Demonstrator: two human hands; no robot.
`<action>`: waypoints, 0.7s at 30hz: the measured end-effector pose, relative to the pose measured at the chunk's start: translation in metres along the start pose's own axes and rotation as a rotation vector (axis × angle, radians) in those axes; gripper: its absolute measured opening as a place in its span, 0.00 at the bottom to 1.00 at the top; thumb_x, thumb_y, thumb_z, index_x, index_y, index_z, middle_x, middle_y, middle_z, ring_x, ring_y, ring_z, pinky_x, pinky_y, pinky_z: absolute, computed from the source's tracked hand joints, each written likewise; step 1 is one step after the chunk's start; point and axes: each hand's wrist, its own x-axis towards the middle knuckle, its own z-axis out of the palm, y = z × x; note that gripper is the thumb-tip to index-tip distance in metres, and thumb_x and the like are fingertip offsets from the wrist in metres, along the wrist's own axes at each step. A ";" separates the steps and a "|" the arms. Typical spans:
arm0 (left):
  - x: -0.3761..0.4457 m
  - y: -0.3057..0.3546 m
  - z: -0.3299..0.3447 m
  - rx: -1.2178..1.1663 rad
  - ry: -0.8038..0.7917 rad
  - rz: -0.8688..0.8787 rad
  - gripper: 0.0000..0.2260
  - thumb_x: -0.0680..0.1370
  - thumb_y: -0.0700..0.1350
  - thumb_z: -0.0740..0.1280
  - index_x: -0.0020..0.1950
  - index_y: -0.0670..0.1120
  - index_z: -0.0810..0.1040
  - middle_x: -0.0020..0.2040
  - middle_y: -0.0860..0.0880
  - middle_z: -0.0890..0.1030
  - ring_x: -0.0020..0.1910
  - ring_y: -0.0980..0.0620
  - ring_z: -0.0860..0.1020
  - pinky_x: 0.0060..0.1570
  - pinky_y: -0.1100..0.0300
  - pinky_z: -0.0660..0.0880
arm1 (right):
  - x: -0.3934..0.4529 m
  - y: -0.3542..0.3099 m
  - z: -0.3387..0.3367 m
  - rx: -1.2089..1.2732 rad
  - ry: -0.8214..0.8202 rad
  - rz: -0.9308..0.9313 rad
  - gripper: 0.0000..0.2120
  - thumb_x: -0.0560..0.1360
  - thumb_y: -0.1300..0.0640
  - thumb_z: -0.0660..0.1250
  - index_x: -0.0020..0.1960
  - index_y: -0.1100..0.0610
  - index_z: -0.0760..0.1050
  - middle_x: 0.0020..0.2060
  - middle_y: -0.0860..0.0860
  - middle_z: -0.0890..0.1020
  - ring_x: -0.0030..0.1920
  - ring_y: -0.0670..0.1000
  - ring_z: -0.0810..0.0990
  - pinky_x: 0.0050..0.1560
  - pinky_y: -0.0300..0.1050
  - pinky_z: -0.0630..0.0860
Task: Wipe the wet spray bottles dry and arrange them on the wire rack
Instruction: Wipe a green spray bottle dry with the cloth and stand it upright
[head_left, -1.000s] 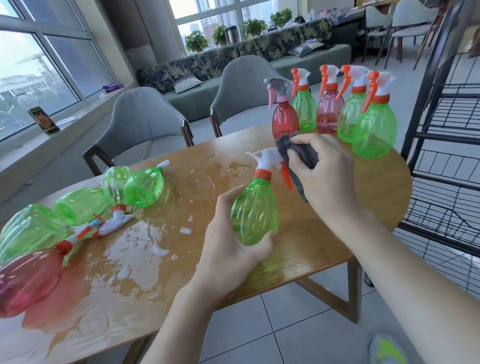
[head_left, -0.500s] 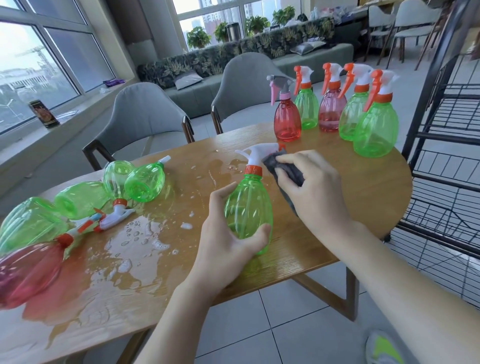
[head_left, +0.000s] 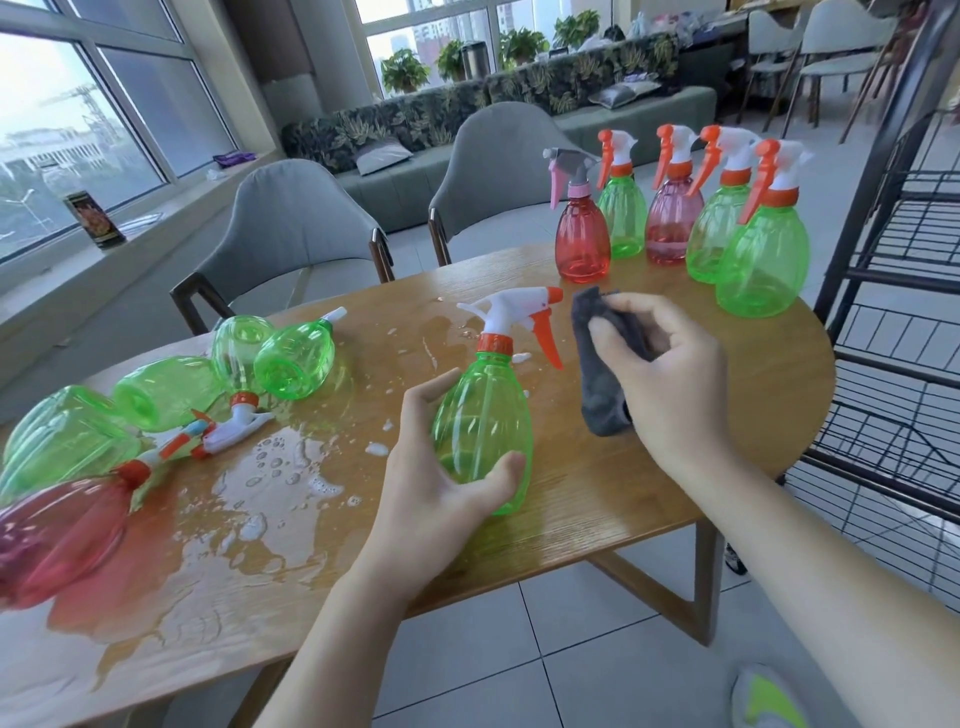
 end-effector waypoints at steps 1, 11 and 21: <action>0.000 0.000 0.001 0.003 -0.007 0.003 0.36 0.68 0.57 0.79 0.73 0.59 0.68 0.64 0.69 0.78 0.66 0.63 0.78 0.63 0.63 0.74 | 0.004 -0.001 0.003 0.062 0.017 0.054 0.08 0.79 0.60 0.72 0.56 0.49 0.83 0.49 0.43 0.87 0.54 0.43 0.85 0.58 0.43 0.80; 0.001 0.001 0.003 0.065 -0.025 0.037 0.35 0.71 0.53 0.78 0.74 0.56 0.66 0.62 0.70 0.77 0.64 0.64 0.78 0.58 0.74 0.71 | 0.004 0.000 0.028 0.311 -0.064 0.358 0.11 0.80 0.59 0.72 0.51 0.43 0.83 0.46 0.38 0.87 0.53 0.41 0.85 0.64 0.48 0.79; 0.002 0.000 -0.004 0.099 -0.077 0.063 0.34 0.70 0.51 0.78 0.72 0.58 0.66 0.62 0.72 0.76 0.62 0.67 0.77 0.56 0.77 0.70 | 0.012 -0.001 -0.001 0.150 -0.225 0.263 0.13 0.79 0.60 0.73 0.53 0.42 0.84 0.50 0.41 0.87 0.56 0.42 0.85 0.66 0.51 0.79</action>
